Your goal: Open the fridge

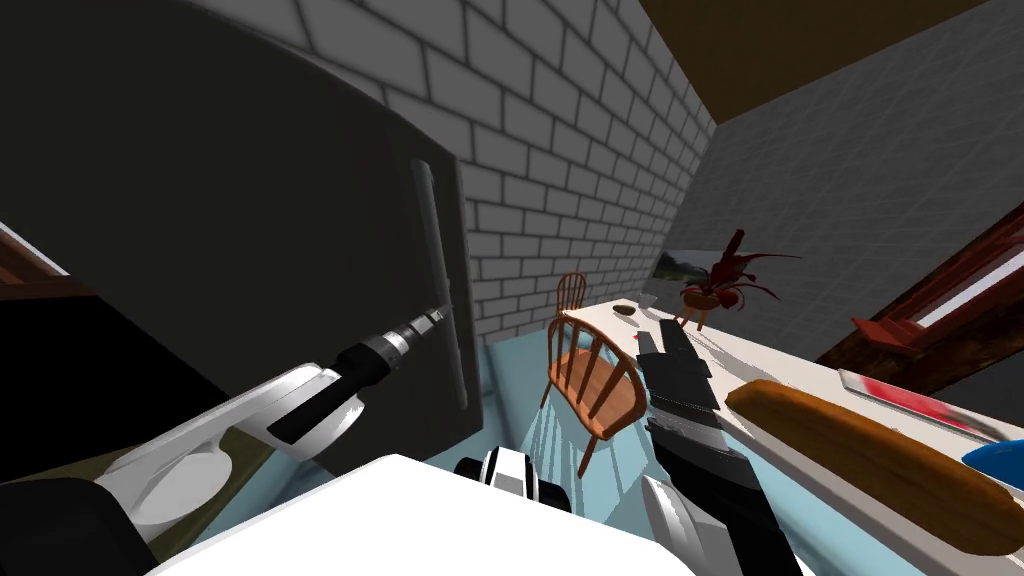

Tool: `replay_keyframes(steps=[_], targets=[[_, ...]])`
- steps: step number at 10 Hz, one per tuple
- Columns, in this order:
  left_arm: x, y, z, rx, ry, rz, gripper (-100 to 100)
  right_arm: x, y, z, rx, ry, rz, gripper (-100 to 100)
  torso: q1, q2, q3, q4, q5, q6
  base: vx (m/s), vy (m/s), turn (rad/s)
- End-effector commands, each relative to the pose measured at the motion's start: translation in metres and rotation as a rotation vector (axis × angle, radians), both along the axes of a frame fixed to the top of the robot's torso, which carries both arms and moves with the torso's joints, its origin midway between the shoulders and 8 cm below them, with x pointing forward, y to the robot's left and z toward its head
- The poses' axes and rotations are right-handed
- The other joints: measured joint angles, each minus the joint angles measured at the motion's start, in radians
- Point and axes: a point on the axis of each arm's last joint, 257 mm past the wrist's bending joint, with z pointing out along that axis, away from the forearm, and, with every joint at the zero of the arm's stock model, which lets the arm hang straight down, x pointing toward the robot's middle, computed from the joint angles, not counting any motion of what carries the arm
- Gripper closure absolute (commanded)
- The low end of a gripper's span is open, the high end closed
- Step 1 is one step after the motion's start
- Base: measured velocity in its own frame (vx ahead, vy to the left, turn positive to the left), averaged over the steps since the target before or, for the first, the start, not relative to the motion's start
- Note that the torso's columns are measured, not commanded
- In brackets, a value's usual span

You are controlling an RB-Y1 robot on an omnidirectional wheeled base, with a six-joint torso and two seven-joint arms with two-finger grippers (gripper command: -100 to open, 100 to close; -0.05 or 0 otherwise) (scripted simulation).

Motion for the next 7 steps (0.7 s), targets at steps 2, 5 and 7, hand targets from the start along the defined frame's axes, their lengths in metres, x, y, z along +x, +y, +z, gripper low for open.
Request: replay_keyframes(steps=[2,5,7], targets=[[-0.005,-0.026,0.004,-0.009,-0.005,-0.102,100,0.0,0.0,0.0,0.0,0.0,0.0,0,0.002,0.0,0.0,0.001,0.0,-0.002,-0.331,0.084,-0.135],[-0.005,-0.035,0.0,-0.004,0.006,-0.136,100,0.0,0.0,0.0,0.0,0.0,0.0,0,0.0,-0.001,-0.001,0.001,0.0,-0.001,-0.265,0.06,-0.092],[-0.01,-0.05,-0.002,-0.005,0.01,-0.2,100,0.0,0.0,0.0,0.0,0.0,0.0,0,-0.003,-0.009,-0.007,-0.003,-0.002,0.001,-0.182,0.062,-0.096]])
